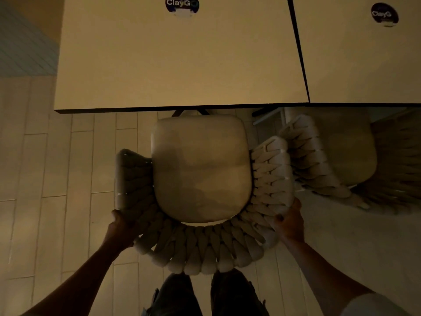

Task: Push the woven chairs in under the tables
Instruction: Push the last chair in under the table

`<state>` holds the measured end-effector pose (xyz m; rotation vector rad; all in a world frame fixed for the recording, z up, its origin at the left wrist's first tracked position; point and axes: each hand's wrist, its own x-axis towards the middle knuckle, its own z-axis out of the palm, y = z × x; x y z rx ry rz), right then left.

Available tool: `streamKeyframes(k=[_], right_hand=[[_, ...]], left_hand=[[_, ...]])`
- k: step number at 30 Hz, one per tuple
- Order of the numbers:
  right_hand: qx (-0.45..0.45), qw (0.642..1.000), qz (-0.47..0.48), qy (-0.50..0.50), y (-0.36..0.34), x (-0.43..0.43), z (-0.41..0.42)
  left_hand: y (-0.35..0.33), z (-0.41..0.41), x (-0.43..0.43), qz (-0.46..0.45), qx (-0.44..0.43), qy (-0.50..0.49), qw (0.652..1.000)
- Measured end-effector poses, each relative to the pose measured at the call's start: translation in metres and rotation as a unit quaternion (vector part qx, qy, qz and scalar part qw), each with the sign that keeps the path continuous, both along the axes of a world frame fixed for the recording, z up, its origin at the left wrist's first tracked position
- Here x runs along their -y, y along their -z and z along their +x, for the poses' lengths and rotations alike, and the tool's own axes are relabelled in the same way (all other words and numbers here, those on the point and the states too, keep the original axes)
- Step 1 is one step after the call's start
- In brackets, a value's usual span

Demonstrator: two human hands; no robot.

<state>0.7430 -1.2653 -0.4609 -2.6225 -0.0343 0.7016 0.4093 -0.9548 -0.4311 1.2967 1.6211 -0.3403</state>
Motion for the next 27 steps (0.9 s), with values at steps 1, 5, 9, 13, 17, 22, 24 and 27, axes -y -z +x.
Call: streamKeyframes(k=[1, 5, 9, 13, 17, 22, 24, 27], right_hand=[[0.0, 1.0, 0.0, 0.005, -0.001, 0.002, 0.001], [-0.006, 1.0, 0.003, 0.009, -0.005, -0.001, 0.016], [-0.011, 1.0, 0.009, 0.003, -0.006, -0.015, 0.038], [-0.013, 1.0, 0.002, 0.003, -0.006, -0.032, 0.055], [-0.018, 1.0, -0.005, 0.005, -0.002, -0.034, 0.063], [-0.022, 1.0, -0.008, 0.005, 0.002, -0.035, 0.067], [-0.023, 1.0, -0.013, 0.005, 0.003, -0.035, 0.067], [-0.019, 0.999, -0.025, -0.008, 0.006, -0.035, 0.066]], left_hand=[[0.002, 0.002, -0.001, 0.001, 0.006, 0.0, 1.0], [0.001, 0.014, -0.006, 0.005, 0.023, 0.005, 1.0], [0.003, 0.029, -0.018, 0.009, 0.03, 0.014, 0.999], [0.006, 0.043, -0.03, 0.026, 0.039, 0.025, 0.999], [0.008, 0.05, -0.032, 0.022, 0.038, 0.03, 0.999], [0.006, 0.054, -0.031, 0.035, 0.033, 0.035, 0.998], [0.005, 0.054, -0.032, 0.04, 0.032, 0.031, 0.998], [0.005, 0.05, -0.035, 0.035, 0.033, 0.012, 0.999]])
